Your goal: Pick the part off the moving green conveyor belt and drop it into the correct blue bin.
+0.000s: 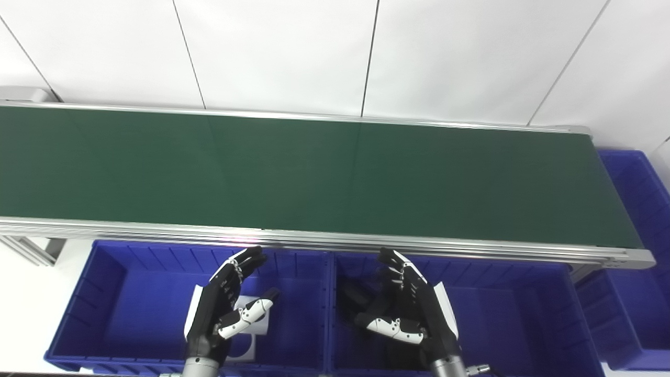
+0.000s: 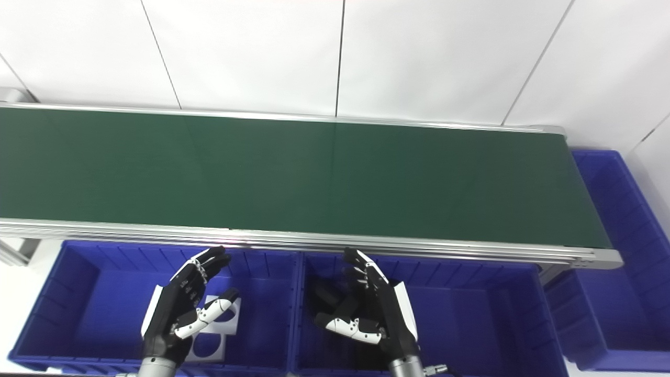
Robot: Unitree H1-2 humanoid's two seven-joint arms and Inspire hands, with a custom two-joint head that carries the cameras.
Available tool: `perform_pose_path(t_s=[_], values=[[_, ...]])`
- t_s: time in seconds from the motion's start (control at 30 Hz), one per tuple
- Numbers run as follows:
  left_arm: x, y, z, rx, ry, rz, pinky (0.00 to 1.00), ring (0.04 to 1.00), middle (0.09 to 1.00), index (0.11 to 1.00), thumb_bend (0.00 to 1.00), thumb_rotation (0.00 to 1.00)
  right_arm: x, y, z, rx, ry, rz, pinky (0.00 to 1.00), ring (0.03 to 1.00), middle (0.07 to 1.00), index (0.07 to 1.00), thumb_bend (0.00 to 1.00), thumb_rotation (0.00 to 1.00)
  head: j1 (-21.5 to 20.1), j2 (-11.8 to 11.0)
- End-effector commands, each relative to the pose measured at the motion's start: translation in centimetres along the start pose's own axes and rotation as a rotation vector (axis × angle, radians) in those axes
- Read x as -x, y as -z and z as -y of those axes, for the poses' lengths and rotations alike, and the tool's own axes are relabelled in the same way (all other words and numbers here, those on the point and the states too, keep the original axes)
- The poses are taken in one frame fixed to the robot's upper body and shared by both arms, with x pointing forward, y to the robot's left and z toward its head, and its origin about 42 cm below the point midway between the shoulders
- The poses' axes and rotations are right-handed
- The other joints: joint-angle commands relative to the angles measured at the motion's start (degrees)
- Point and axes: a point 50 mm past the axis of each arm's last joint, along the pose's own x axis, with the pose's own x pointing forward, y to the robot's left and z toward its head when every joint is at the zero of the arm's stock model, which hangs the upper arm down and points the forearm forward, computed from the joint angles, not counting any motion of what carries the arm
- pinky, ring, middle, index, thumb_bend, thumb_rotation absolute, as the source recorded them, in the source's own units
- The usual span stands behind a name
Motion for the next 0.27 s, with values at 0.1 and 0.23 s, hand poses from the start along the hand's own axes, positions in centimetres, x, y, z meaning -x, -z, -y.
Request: perform_pose_path(t_s=[0.1, 0.23], values=[[-0.63, -0.88, -0.01, -0.038, 0.027, 0.068, 0.91, 0.819, 0.786, 0.751, 0.64, 0.0, -0.44, -0.74, 0.04, -0.028, 0.056, 0.062, 0.69, 0.774, 0.84, 0.862, 0.71, 0.27, -0.32, -0.05], [-0.69, -0.86, -0.04, -0.037, 0.034, 0.057, 0.89, 0.808, 0.783, 0.751, 0.64, 0.0, -0.39, -0.54, 0.15, -0.042, 0.073, 0.051, 0.71, 0.782, 0.838, 0.857, 0.66, 0.13, -0.84, -0.29]])
